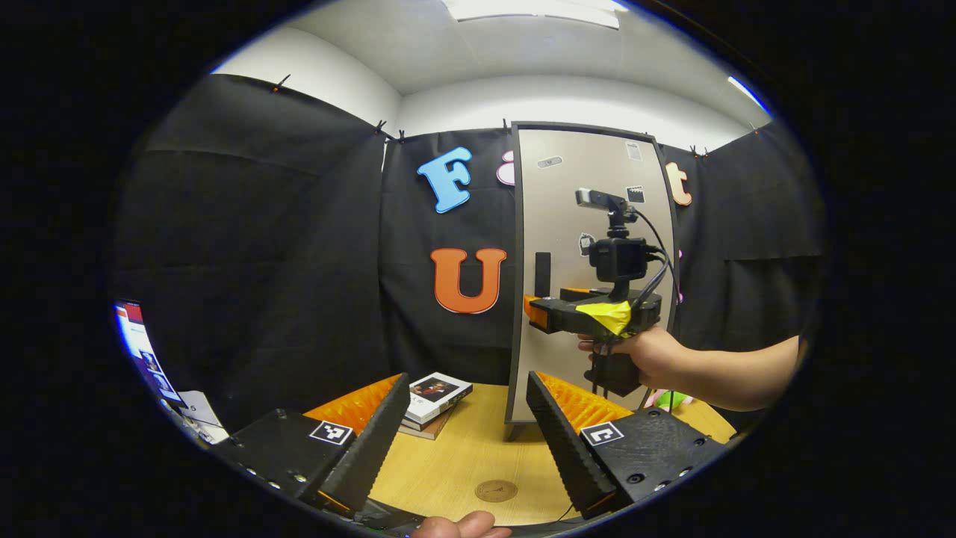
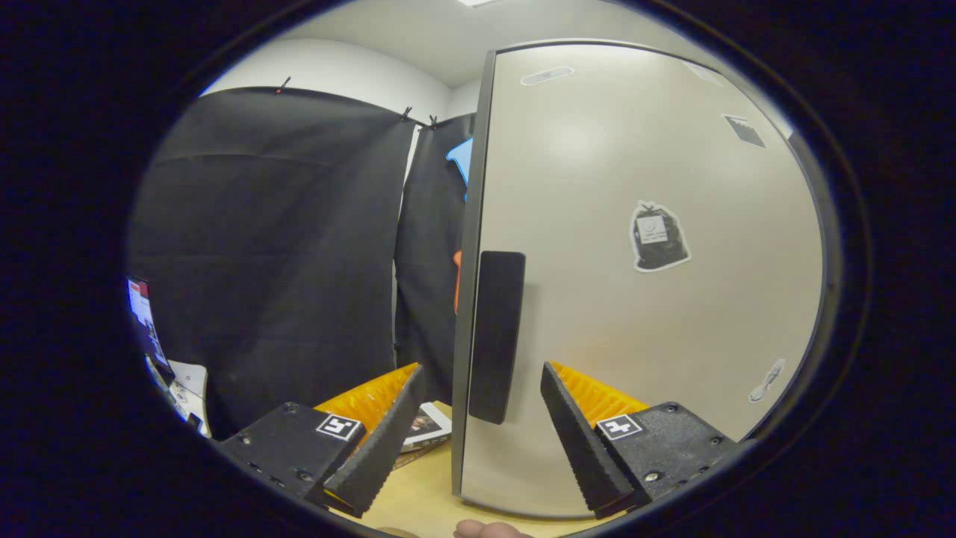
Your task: Open the cabinet door with the right hand, grasp the bottle in the cabinet with the left hand and place it on the coaster, then close the cabinet door with the right hand.
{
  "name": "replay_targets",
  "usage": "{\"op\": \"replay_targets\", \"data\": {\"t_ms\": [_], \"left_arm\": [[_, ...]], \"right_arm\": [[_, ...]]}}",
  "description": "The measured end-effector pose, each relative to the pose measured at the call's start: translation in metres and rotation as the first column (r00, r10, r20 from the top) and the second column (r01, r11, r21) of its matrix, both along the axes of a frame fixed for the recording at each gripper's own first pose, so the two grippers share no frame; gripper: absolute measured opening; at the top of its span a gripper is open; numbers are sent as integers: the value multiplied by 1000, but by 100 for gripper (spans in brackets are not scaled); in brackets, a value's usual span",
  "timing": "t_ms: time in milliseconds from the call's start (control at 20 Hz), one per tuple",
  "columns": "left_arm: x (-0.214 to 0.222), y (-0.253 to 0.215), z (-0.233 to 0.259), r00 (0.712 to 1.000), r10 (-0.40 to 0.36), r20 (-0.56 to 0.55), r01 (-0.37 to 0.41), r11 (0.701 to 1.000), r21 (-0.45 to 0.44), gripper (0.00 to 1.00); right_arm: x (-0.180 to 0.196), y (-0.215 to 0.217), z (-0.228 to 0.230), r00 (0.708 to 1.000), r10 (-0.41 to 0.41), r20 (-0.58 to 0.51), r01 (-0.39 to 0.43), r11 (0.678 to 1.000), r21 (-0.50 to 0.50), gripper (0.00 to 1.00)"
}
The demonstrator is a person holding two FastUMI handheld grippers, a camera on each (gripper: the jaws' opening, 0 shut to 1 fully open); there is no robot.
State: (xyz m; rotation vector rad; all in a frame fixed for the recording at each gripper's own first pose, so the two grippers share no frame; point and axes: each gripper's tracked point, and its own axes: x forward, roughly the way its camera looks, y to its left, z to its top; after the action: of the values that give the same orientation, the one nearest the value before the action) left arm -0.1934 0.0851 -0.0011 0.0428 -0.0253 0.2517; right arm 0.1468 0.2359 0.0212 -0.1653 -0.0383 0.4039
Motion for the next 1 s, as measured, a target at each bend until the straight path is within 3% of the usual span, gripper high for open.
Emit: {"op": "replay_targets", "data": {"t_ms": [150,350,500,550,650,1000], "left_arm": [[-9,12,-7,999,44,-30,-43,999,34,95],[-13,22,-4,998,56,-24,-55,998,43,95],[-10,29,-8,997,64,-43,-62,997,51,95],[-10,31,-10,997,63,-49,-60,996,59,95],[-9,31,-8,997,59,-45,-56,996,67,96],[-7,33,-9,999,27,-28,-26,998,56,96]], "right_arm": [[15,-4,-3,996,-84,29,85,995,-46,100],[13,6,-16,997,-79,11,80,992,-101,96],[15,-4,-14,993,-122,6,122,990,-67,58],[16,-3,-16,993,-117,-10,116,992,-49,41],[15,-3,-15,993,-119,-22,118,992,-49,34],[9,-4,-15,990,-122,-66,120,992,-35,23]]}}
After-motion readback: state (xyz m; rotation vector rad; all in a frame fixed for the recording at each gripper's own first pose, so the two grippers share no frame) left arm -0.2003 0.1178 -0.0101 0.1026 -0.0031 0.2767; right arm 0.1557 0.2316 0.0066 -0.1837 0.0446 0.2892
